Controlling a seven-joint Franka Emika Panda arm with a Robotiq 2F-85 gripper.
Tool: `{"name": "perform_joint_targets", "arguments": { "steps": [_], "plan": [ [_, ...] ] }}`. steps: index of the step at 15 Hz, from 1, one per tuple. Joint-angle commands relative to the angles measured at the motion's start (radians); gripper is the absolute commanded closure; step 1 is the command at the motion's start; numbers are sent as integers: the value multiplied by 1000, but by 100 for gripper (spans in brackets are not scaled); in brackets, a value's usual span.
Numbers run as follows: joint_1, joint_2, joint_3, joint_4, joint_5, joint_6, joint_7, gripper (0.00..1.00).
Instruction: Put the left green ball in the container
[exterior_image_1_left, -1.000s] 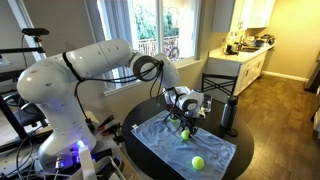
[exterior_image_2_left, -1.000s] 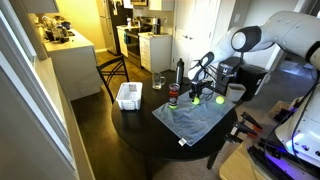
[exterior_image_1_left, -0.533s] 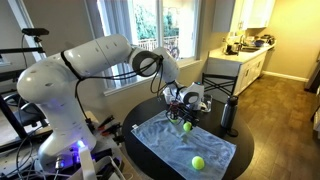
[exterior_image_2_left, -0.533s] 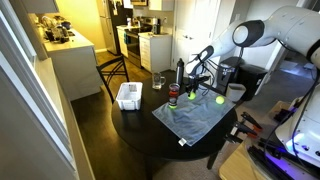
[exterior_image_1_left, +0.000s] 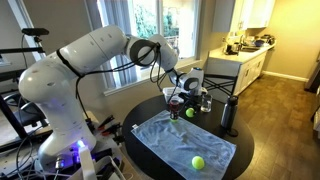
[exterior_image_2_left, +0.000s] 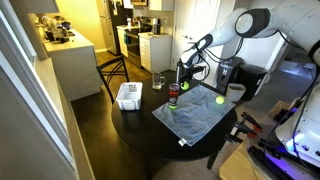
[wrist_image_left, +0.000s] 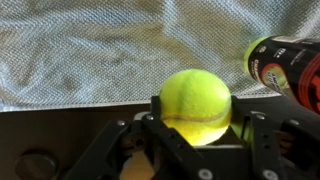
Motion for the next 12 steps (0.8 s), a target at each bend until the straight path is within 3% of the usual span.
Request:
{"name": "perform_joint_targets", "arguments": {
  "steps": [1,6,12],
  "plan": [
    [33,-106,-2,-115,18,74,-42,59],
    [91,-206,-13,-205,-1,199,-32,59],
    [123,-272,5,-269,6,197,-40,59]
  ]
}}
